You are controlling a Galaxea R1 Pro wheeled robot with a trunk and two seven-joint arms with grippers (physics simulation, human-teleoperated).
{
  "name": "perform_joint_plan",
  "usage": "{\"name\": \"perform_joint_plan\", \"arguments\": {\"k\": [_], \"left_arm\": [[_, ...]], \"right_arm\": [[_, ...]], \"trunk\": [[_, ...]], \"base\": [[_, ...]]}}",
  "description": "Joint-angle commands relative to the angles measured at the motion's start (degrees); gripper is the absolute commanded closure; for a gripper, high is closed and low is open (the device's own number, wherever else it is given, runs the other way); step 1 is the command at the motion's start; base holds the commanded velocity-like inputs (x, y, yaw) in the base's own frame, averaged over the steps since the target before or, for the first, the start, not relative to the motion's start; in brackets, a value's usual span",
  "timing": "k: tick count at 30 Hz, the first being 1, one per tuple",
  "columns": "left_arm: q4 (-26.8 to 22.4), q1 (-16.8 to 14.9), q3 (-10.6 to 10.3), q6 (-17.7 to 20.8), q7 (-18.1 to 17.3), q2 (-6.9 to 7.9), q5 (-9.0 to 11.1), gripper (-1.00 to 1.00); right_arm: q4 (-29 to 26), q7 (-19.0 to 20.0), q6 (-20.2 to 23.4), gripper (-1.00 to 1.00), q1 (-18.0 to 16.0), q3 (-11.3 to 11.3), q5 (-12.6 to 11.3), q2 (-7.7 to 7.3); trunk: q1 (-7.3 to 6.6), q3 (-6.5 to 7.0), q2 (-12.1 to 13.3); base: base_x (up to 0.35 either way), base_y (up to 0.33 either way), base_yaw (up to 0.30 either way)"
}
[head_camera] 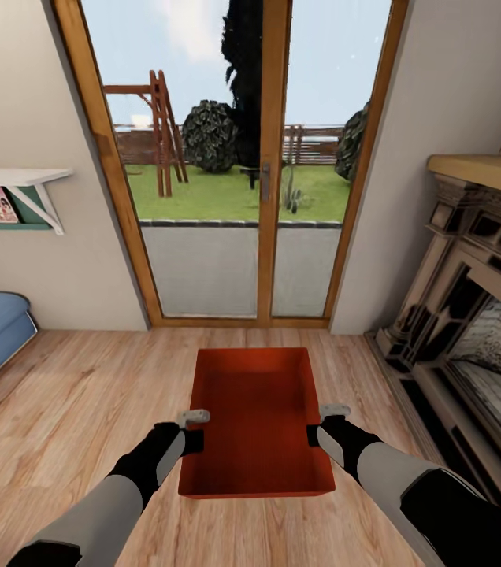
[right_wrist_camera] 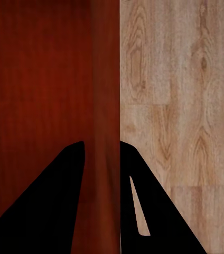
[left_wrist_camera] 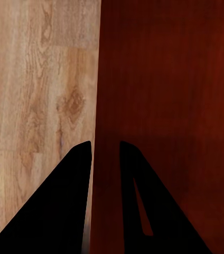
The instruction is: Move the two storage containers from the living room to the garage. In the garage, place one container on the floor and stack the other container on top of it (either order is fine).
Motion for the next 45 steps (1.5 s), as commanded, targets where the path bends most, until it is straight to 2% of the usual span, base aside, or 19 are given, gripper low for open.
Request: {"name": "perform_joint_plan", "arguments": {"k": [1,45], "left_arm": [[0.10,0.01,-0.29,0.55,0.92,0.03,-1.21,1.00],[0.13,0.01,-0.33,0.55,0.92,0.03,-1.30,1.00]], "right_arm": [[-0.25,-0.50,-0.16,1.00,-0.05,1.71,0.75,0.00],[-0.25,-0.50,-0.16,1.00,-0.05,1.71,0.75,0.00]], "trunk": [[0.02,0.01,-0.07],[0.02,3.98,-0.07]], "base": [[0.000,0.000,0.000],[0.000,0.000,0.000]]}}
